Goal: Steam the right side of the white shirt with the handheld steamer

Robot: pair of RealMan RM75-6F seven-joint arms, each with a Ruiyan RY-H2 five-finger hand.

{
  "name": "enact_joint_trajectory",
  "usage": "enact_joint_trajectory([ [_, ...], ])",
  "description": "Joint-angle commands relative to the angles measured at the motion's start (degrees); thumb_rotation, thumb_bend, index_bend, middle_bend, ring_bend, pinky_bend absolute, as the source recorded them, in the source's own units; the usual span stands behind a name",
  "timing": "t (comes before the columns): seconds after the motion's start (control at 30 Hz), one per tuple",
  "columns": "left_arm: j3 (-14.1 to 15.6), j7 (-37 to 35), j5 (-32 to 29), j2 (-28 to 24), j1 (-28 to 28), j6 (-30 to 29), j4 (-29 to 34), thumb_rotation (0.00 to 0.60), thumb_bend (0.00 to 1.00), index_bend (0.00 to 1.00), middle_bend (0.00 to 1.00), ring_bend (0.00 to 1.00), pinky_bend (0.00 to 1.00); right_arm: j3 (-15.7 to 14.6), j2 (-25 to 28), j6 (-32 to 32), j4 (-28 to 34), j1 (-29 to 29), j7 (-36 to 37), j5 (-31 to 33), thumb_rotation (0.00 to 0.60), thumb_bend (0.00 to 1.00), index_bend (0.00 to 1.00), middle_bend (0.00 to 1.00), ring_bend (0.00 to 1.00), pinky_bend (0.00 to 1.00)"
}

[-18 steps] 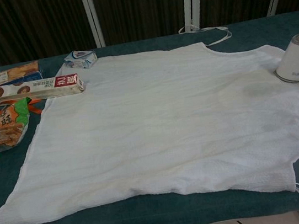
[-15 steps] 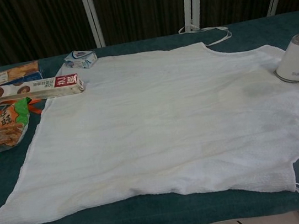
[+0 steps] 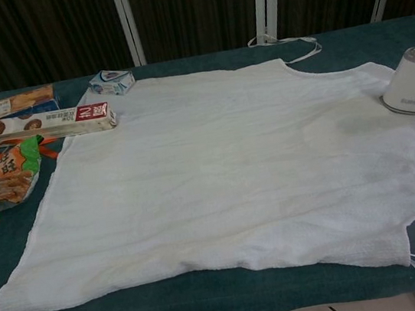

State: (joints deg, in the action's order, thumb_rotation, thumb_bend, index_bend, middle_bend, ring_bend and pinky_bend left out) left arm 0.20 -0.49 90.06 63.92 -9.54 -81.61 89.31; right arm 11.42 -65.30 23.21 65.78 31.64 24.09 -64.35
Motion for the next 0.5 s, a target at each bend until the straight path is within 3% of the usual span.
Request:
enact_joint_trajectory([
  [0.03,-0.1,-0.1,-0.1,-0.1,0.1,-0.2,0.0,0.600,0.33,0.00,0.04,0.00,0.05,0.9,-1.6,-0.5,-1.9,0.3,2.6,-1.4,0.600,0.23,0.28,0.27,0.23,0.44],
  [0.33,-0.2,-0.6,-0.3,-0.3,0.4,-0.6,0.0,0.600,0.33,0.00,0.04,0.00,0.05,0.9,-4.0,-0.7,-5.2,1.1,5.5,-4.3,0.600,0.23,0.28,0.27,0.23,0.40],
  [0.5,-0.3,-0.6,-0.4,-0.4,0.5,-0.8,0.1,0.600,0.33,0.00,0.04,0.00,0.05,0.9,-6.0,-1.2,-7.1,1.2,7.8,-4.9,0.600,0.23,0.33,0.31,0.27,0.49],
])
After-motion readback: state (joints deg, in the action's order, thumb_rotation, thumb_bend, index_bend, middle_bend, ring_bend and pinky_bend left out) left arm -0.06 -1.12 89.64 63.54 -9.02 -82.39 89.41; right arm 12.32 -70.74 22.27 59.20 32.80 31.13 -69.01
